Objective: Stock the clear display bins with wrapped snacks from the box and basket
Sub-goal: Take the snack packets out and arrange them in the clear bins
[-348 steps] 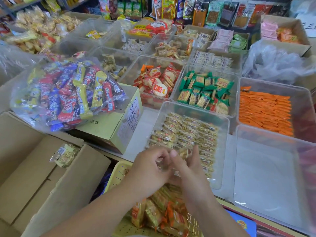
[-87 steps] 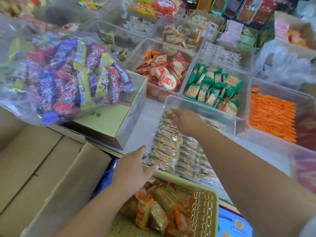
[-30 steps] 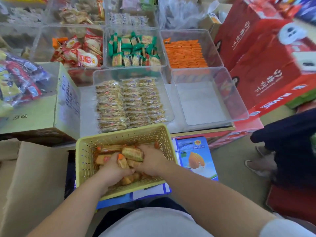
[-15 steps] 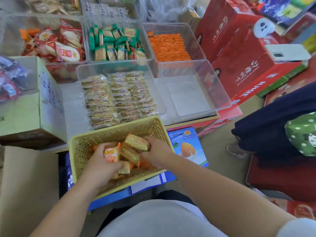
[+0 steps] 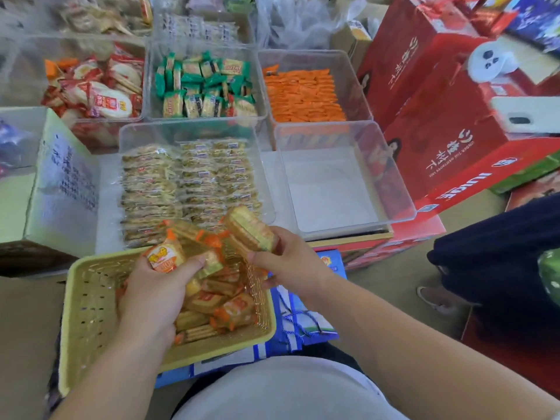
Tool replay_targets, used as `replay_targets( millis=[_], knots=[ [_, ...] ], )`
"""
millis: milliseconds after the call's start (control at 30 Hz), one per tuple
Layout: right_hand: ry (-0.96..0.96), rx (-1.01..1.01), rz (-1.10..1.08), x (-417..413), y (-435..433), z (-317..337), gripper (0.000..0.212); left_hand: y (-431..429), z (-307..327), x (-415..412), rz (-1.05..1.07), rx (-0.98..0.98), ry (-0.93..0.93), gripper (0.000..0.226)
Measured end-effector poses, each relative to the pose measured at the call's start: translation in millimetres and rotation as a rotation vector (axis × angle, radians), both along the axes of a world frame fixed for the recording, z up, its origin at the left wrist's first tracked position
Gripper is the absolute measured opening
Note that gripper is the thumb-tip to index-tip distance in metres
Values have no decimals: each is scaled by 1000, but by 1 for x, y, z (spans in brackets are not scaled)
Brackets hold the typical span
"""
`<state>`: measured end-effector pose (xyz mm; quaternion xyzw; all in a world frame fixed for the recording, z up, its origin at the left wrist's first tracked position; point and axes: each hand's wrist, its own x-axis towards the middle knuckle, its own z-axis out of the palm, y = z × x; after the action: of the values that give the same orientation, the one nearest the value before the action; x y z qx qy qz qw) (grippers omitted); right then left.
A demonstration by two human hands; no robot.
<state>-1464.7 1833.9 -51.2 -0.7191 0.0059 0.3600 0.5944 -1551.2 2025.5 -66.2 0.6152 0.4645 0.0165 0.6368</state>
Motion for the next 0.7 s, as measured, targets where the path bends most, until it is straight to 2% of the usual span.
replay_targets(
  millis=[167, 333, 467, 600, 700],
  knots=[
    [-20, 44, 154, 57, -60, -1, 31, -61, 14, 19, 248, 96, 5, 67],
    [-27, -12, 135, 129, -134, -16, 33, -122, 22, 41, 295, 90, -18, 39],
    [-226, -270, 178, 188, -166, -50, 29, -155, 22, 61, 251, 55, -36, 35],
    [-434, -594, 526, 224, -168, -95, 50, -168, 10, 71, 252, 1, -30, 34],
    [-429, -703, 767, 229, -156, -116, 64, -171, 2, 75, 240, -35, -22, 38]
  ],
)
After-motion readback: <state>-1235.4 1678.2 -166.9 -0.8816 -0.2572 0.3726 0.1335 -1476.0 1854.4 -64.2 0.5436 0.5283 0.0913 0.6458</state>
